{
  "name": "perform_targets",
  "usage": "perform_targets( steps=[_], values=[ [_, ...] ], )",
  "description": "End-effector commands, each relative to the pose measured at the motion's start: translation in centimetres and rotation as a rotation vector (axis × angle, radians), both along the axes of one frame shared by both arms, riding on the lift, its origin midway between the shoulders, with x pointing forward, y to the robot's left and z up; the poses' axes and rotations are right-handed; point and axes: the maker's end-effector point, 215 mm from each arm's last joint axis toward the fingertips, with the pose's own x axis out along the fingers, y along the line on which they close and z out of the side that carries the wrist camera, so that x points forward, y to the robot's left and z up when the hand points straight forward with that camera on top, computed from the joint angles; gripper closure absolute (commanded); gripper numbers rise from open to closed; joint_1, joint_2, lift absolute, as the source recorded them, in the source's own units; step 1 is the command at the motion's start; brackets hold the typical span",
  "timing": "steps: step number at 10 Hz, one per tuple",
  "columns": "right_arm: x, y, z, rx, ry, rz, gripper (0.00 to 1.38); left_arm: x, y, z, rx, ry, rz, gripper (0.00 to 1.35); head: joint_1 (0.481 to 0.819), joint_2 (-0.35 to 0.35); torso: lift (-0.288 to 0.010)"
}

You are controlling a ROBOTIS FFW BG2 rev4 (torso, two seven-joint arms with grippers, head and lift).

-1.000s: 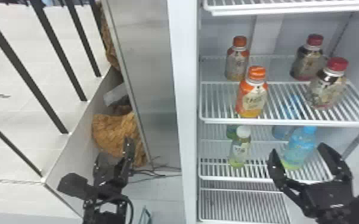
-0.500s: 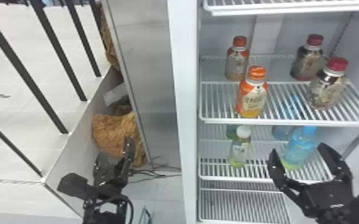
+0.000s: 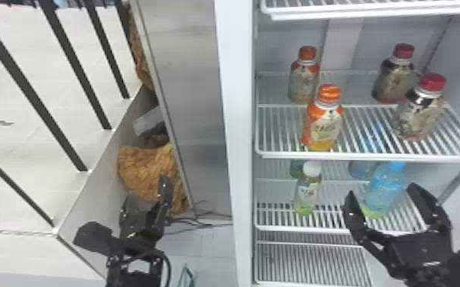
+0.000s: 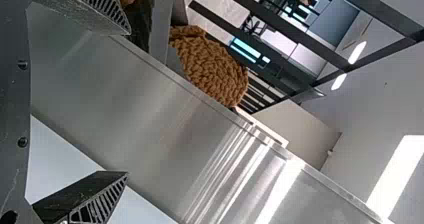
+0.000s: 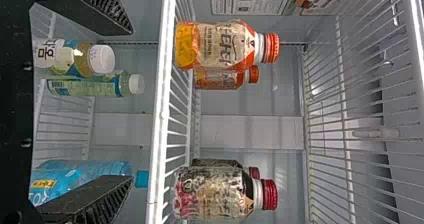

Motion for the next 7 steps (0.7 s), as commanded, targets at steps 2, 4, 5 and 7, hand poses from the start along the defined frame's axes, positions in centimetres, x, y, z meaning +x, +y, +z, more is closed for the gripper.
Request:
perform_targets(
  steps=[2, 4, 5, 7],
  values=[
    [0.0, 0.0, 0.0, 0.0, 0.0, 0.0, 0.0, 0.0, 0.0, 0.0, 0.0, 0.0, 0.0, 0.0, 0.695, 0.093, -0.04],
    [0.0, 0.0, 0.0, 0.0, 0.0, 0.0, 0.0, 0.0, 0.0, 0.0, 0.0, 0.0, 0.0, 0.0, 0.695, 0.093, -0.04],
    [0.0, 0.0, 0.0, 0.0, 0.0, 0.0, 0.0, 0.0, 0.0, 0.0, 0.0, 0.0, 0.0, 0.0, 0.695, 0.093, -0.04],
    [0.0, 0.0, 0.0, 0.0, 0.0, 0.0, 0.0, 0.0, 0.0, 0.0, 0.0, 0.0, 0.0, 0.0, 0.695, 0.093, -0.04]
  ],
)
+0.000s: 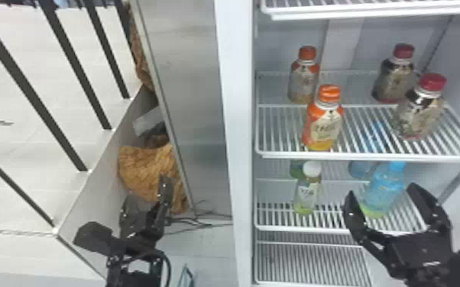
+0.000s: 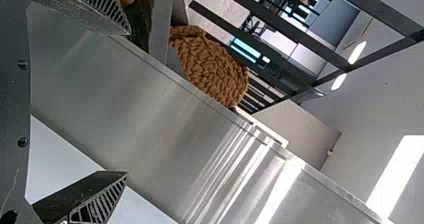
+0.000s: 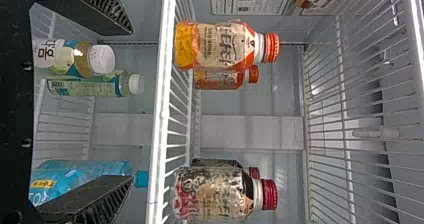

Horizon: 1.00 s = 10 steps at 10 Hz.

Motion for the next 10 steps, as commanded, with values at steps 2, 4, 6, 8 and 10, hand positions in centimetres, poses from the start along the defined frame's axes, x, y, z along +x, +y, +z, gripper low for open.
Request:
perform_targets(
  steps=[2, 4, 6, 8, 10],
  values=[
    [0.0, 0.0, 0.0, 0.0, 0.0, 0.0, 0.0, 0.0, 0.0, 0.0, 0.0, 0.0, 0.0, 0.0, 0.695, 0.093, -0.04],
    [0.0, 0.0, 0.0, 0.0, 0.0, 0.0, 0.0, 0.0, 0.0, 0.0, 0.0, 0.0, 0.0, 0.0, 0.695, 0.093, -0.04],
    [0.0, 0.0, 0.0, 0.0, 0.0, 0.0, 0.0, 0.0, 0.0, 0.0, 0.0, 0.0, 0.0, 0.0, 0.695, 0.093, -0.04],
    [0.0, 0.0, 0.0, 0.0, 0.0, 0.0, 0.0, 0.0, 0.0, 0.0, 0.0, 0.0, 0.0, 0.0, 0.695, 0.093, -0.04],
    [0.0, 0.0, 0.0, 0.0, 0.0, 0.0, 0.0, 0.0, 0.0, 0.0, 0.0, 0.0, 0.0, 0.0, 0.695, 0.093, -0.04]
  ],
)
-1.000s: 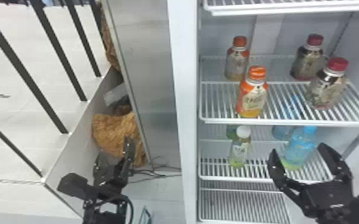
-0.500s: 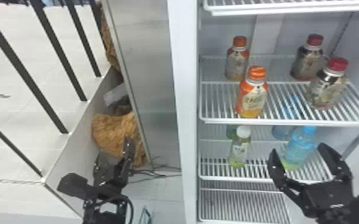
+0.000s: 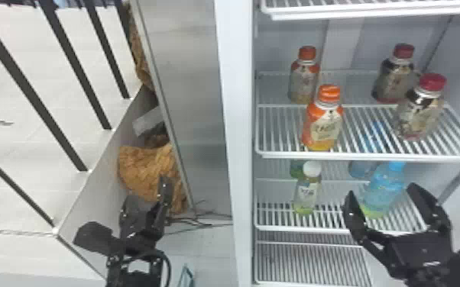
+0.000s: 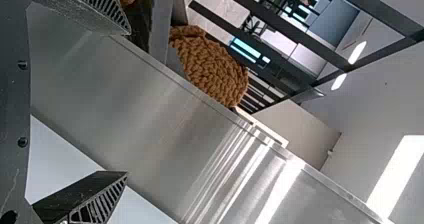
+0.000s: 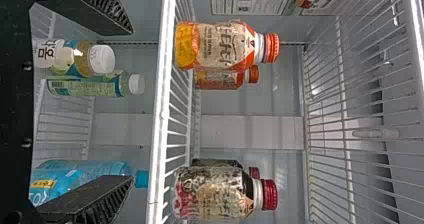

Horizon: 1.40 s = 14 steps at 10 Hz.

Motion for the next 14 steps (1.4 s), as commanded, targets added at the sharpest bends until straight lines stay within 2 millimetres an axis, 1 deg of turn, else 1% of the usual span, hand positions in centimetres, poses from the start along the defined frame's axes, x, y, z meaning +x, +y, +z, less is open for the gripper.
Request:
perform_targets(
  steps=[1, 14],
  values=[
    [0.0, 0.0, 0.0, 0.0, 0.0, 0.0, 0.0, 0.0, 0.0, 0.0, 0.0, 0.0, 0.0, 0.0, 0.695, 0.093, -0.04],
    [0.0, 0.0, 0.0, 0.0, 0.0, 0.0, 0.0, 0.0, 0.0, 0.0, 0.0, 0.0, 0.0, 0.0, 0.695, 0.093, -0.04]
  ],
)
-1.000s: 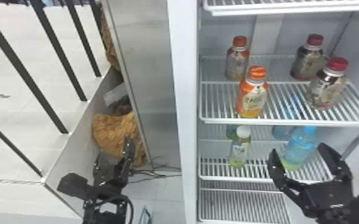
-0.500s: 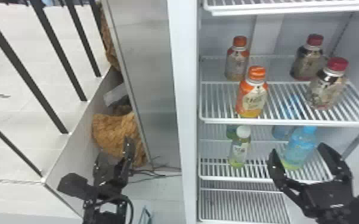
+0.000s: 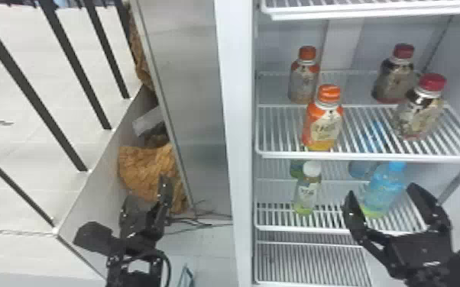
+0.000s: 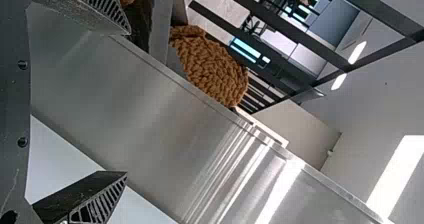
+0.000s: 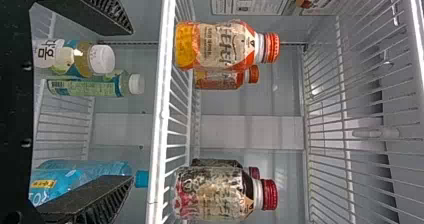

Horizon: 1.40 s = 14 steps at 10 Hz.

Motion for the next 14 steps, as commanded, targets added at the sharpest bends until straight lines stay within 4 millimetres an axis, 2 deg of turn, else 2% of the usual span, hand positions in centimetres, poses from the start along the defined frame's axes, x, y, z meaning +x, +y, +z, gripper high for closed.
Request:
perform_targets(
  steps=[1, 14],
  values=[
    [0.0, 0.0, 0.0, 0.0, 0.0, 0.0, 0.0, 0.0, 0.0, 0.0, 0.0, 0.0, 0.0, 0.0, 0.695, 0.093, -0.04],
    [0.0, 0.0, 0.0, 0.0, 0.0, 0.0, 0.0, 0.0, 0.0, 0.0, 0.0, 0.0, 0.0, 0.0, 0.695, 0.093, -0.04]
  ],
)
